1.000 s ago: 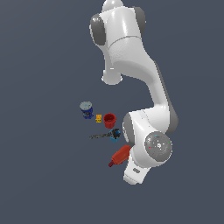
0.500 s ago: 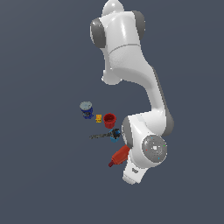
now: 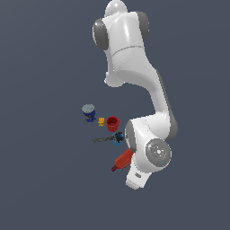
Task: Pick up a designated object from a clutter of objects.
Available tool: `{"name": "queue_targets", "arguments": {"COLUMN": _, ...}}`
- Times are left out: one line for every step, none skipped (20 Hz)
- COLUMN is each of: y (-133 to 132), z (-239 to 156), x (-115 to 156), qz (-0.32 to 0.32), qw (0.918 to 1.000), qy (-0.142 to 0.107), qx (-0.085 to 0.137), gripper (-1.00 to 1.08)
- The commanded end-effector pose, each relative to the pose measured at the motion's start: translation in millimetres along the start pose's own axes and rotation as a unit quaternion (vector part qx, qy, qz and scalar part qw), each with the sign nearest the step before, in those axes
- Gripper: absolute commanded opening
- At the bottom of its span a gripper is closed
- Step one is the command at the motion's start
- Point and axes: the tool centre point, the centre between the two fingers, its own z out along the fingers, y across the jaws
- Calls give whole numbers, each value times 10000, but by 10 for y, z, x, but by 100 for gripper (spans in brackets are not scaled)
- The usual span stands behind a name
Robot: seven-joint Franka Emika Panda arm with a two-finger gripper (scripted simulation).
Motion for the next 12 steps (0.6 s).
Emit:
{"name": "queue_targets", "arguments": {"y": -4, "z": 8, "x": 4, "qz": -3, "qw": 10000, "qy": 0, "qx": 3, "gripper": -100}}
{"name": "queue_targets", "arguments": {"y": -1, "z": 1, "x": 1, "qz": -1, "qw": 10000, "qy": 0, "qx": 1, "gripper": -100}}
{"name": "queue_targets", "arguments": {"y": -1, "z": 0, "x": 0, "qz": -1, "qw": 10000, "qy": 0, "qx": 1, "gripper": -100}}
{"name": "queue_targets", "arguments": {"y": -3, "z": -3, "x": -3, "qz": -1, "qw": 10000, "qy": 0, "qx": 1, "gripper": -100}}
{"name": "queue_targets", "arguments": {"y": -6, "z": -8, "x": -8, "qz": -1, "qw": 10000, "qy": 0, "qx": 1, "gripper": -100}}
{"name": "queue_targets", "arguments": {"y": -10, "z": -15, "x": -15, "qz": -1, "qw": 10000, "qy": 0, "qx": 1, "gripper": -100}}
{"name": "queue_targets", "arguments": {"y": -15, "z": -25, "x": -24, "qz": -1, "qw": 10000, "qy": 0, "qx": 1, "gripper": -100}}
{"name": "queue_targets", "arguments": {"y": -21, "z": -36, "x": -35, "qz": -1, "qw": 10000, "qy": 0, "qx": 1, "gripper": -100}}
{"name": "queue_targets", "arguments": {"y": -29, "z": -50, "x": -49, "qz": -1, "qw": 10000, "qy": 0, "qx": 1, "gripper": -100}}
{"name": "queue_targets", "arguments": {"y": -38, "z": -67, "x": -65, "qz": -1, "qw": 10000, "qy": 0, "qx": 1, "gripper": -100}}
{"name": "queue_targets", "arguments": {"y": -48, "z": -85, "x": -83, "qz": -1, "qw": 10000, "qy": 0, "qx": 1, "gripper": -100}}
{"name": "queue_targets", "arguments": {"y": -60, "z": -107, "x": -103, "qz": -1, "qw": 10000, "qy": 0, "qx": 1, "gripper": -100}}
